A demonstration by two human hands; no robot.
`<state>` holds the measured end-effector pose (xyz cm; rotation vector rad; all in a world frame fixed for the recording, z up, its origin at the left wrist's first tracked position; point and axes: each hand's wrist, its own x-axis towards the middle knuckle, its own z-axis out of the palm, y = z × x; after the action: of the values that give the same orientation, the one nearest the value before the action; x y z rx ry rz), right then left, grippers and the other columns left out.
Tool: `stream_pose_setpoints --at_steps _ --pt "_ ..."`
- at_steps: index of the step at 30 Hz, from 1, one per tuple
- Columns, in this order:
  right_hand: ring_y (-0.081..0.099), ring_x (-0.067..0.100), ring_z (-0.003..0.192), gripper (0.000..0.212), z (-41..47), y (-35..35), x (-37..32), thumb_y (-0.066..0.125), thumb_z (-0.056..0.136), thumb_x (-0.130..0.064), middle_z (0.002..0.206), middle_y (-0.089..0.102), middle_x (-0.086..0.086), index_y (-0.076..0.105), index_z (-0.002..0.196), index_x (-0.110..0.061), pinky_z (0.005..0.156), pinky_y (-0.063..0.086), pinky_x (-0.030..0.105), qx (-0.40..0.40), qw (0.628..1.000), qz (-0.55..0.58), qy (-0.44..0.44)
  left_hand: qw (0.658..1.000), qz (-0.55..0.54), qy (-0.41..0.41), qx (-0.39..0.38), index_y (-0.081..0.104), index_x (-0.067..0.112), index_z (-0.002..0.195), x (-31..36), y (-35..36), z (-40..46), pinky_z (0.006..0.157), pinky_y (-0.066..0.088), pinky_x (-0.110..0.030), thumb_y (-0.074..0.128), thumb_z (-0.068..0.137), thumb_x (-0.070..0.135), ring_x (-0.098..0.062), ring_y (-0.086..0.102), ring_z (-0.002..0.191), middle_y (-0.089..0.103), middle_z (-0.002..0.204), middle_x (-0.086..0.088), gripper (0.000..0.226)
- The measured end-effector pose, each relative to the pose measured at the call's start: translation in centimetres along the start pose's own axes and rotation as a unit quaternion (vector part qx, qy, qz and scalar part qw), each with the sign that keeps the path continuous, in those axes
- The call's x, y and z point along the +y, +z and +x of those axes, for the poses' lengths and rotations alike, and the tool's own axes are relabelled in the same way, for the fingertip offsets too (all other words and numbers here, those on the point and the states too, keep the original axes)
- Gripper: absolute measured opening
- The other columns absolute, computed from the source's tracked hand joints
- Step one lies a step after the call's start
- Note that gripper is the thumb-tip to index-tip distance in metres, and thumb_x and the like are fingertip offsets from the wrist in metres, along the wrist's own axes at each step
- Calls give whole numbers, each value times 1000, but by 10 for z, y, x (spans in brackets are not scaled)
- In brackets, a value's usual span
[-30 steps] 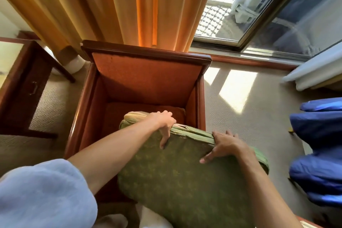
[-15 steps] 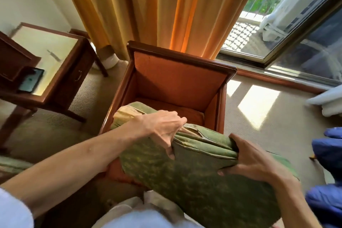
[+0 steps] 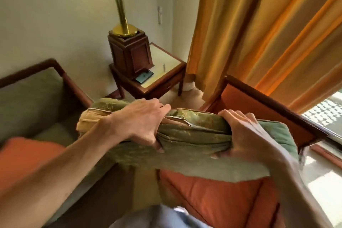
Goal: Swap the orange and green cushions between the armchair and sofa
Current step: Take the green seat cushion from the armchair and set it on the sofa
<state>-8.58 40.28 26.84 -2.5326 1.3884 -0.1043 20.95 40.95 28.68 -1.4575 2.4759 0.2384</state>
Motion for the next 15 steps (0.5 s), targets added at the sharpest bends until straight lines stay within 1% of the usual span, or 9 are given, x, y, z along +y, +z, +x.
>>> stream_pose_setpoints --at_steps 1,3,5,8,12,15 --pt "46 9 96 95 14 1 -20 77 44 -79 102 48 -18 48 120 -29 93 37 40 3 1000 -6 -19 1000 -10 -26 14 42 29 128 -16 4 -22 93 44 -34 69 54 87 -9 45 94 55 115 7 98" --pt "46 10 103 96 46 9 -71 77 45 -79 108 50 -16 46 121 -30 97 35 40 13 997 -20 -67 995 -27 -84 39 42 33 126 -50 16 -78 96 44 -36 67 51 90 -9 46 98 56 118 9 98" --pt "47 12 112 98 76 21 -122 74 46 -82 116 52 -14 44 125 -31 103 33 41 18 993 -28 -109 989 -39 -136 52 41 33 127 -80 28 -132 98 42 -38 69 51 88 -10 47 101 56 122 9 98" --pt "47 13 115 102 115 44 -199 71 49 -85 120 52 -12 42 130 -31 104 34 43 22 985 -24 -168 974 -28 -208 85 42 29 128 -120 49 -208 99 42 -39 70 49 89 -16 51 112 58 125 8 103" --pt "46 14 112 102 166 78 -303 74 49 -83 119 52 -11 42 131 -31 101 36 42 17 970 -9 -244 941 -26 -318 114 46 21 129 -171 85 -304 98 42 -37 74 48 85 -17 52 112 58 126 4 106" --pt "47 16 116 107 209 108 -377 71 49 -85 123 52 -10 41 134 -29 101 36 44 3 950 -16 -313 910 -30 -394 125 47 18 128 -205 117 -367 97 43 -36 76 46 85 -18 52 111 58 126 2 110"
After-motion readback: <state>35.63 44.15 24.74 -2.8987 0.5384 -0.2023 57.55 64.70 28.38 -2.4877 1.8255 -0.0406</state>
